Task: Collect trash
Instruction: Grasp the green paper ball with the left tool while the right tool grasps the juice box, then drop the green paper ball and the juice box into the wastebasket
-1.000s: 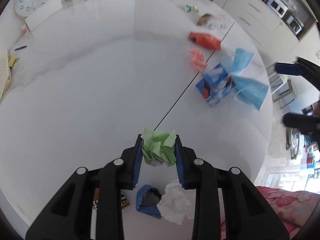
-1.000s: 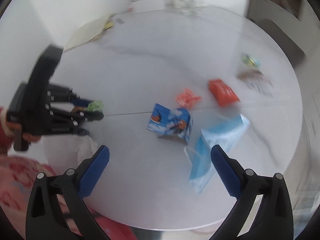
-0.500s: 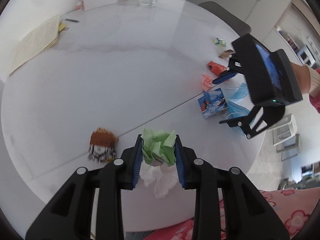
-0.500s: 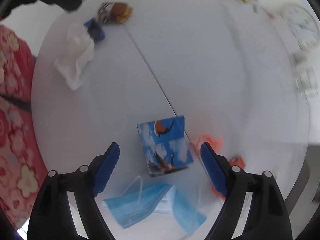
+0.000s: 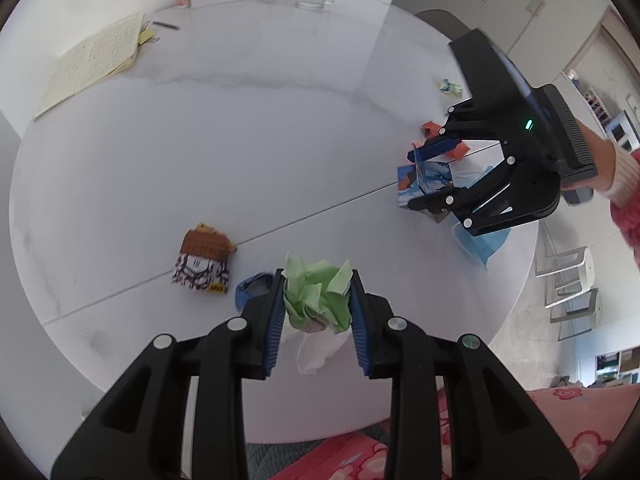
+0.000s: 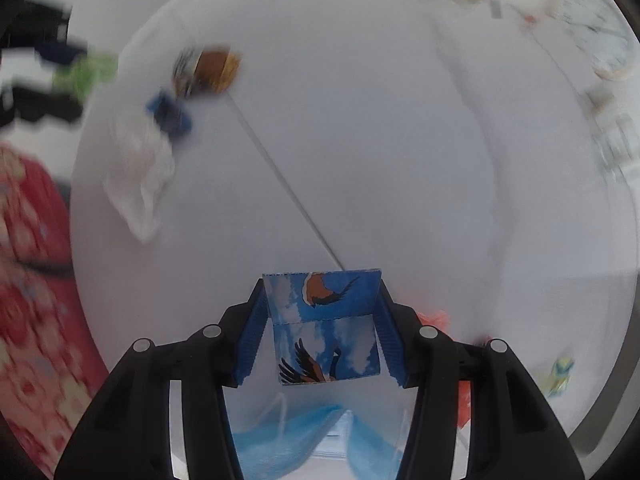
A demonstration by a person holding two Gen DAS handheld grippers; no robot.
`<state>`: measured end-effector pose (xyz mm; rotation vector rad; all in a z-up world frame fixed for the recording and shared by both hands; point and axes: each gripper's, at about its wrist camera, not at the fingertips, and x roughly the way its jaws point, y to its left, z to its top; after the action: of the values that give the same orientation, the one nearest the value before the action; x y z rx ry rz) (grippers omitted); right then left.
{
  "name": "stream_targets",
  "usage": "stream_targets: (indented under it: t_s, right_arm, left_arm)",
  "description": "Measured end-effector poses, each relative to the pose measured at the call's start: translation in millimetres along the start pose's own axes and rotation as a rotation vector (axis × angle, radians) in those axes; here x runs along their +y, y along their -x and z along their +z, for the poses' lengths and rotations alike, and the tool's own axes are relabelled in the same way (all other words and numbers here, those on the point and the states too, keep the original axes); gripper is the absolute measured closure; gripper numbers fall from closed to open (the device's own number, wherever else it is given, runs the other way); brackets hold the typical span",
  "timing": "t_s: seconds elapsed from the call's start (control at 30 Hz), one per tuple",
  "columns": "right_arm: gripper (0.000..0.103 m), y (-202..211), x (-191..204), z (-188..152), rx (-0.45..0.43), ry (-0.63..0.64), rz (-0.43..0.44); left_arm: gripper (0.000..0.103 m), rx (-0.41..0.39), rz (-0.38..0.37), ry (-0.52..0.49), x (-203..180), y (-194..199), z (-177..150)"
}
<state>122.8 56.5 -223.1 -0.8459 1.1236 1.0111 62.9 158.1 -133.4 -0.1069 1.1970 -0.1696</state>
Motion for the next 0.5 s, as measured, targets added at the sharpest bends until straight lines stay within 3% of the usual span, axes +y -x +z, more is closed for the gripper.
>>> stream_targets:
  t_s: [0.13,0.23,0.4,0.5]
  right_arm:
    - [0.051,54.8,-7.8,-30.2,-0.234,-0.341,0.032]
    - [0.051,90.5,-10.2,-63.3,-0.361,-0.553,0.007]
    - [0.051,122.9,27.3,-150.6,-0.432,-0.849,-0.092]
    - [0.051,132.2,52.5,-203.0,-0.421,-1.012,-0.154]
  left_arm:
    - [0.073,-0.016,-0.038,-0.087,-19.3,1.8,14.9]
    - [0.074,-0.026,-0.082,-0.185,-46.2,3.2,24.7]
    - [0.073,-0.007,-0.202,-0.377,-109.0,0.5,28.9]
    - [0.074,0.023,-0.271,-0.482,-150.8,-4.1,23.0]
